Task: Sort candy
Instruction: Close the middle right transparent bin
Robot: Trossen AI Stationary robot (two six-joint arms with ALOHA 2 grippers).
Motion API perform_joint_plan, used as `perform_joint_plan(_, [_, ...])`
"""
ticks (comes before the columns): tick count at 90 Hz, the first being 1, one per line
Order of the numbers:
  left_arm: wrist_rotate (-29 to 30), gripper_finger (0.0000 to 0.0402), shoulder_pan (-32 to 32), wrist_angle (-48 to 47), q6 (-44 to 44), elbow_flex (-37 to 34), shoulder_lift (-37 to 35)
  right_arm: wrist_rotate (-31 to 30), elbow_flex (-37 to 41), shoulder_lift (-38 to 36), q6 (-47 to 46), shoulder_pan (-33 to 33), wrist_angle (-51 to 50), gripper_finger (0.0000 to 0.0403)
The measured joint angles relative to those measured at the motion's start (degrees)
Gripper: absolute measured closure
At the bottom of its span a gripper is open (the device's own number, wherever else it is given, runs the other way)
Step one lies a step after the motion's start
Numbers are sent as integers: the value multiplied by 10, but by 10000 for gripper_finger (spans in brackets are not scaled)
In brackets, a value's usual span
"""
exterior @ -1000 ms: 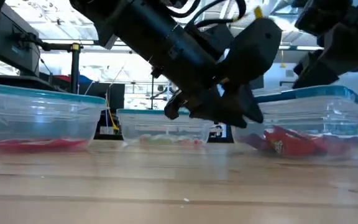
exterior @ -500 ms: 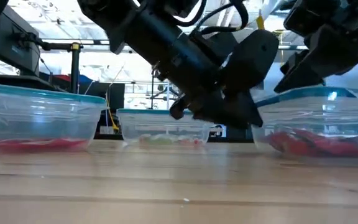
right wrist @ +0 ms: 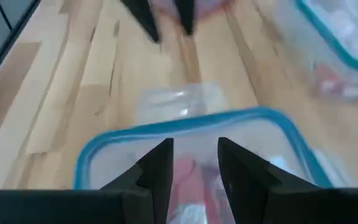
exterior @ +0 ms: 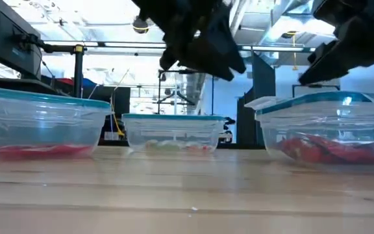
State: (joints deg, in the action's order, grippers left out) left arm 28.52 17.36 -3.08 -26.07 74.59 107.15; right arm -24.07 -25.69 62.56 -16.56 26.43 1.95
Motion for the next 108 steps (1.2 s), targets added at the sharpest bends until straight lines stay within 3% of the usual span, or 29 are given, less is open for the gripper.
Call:
perform_joint_plan(18, [-5,283,-6,15,28,-1,7,23,62,88,53,-36,190,290])
perform_joint_plan(36, [-29,283,-14,47,54,-2,28,86,79,186,68,-57,331,290])
perform_joint_plan(64, [-89,283,-17,51,54,-1,54,102,79,232,84,-60,380,290])
perform_joint_plan(84, [-92,283,-18,24,61,-1,54,107,79,232,94,-60,381,290])
perform_joint_plan(108, [-104,283,-37,104,61,-18,63,109,81,233,95,-59,386,290])
